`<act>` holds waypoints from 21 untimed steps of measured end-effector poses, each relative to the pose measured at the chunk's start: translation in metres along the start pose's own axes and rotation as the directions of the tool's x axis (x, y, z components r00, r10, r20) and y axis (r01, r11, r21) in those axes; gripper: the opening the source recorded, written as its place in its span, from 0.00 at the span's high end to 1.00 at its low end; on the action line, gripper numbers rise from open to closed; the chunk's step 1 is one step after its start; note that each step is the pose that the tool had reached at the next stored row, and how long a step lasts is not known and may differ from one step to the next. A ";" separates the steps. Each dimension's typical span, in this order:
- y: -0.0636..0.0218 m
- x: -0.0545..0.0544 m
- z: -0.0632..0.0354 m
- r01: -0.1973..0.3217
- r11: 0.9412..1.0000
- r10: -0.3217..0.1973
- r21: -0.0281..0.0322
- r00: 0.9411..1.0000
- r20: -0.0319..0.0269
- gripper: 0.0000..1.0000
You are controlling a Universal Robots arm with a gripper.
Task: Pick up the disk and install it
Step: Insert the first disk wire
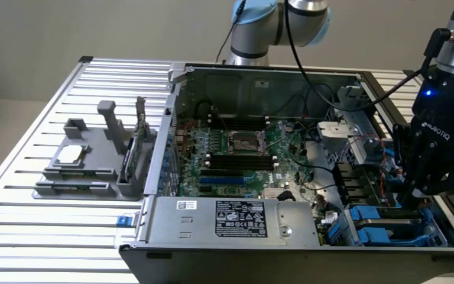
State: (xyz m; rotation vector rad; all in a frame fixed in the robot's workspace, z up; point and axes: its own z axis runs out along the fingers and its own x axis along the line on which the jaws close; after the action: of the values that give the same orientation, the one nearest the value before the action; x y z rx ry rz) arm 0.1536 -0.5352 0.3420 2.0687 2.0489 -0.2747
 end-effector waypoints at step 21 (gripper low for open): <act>0.0063 -0.012 -0.0093 0.017 0.999 -0.015 0.050 0.999 -0.039 0.58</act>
State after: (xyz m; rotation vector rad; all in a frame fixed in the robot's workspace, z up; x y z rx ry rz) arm 0.1596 -0.5438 0.3543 2.1041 2.1026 -0.2944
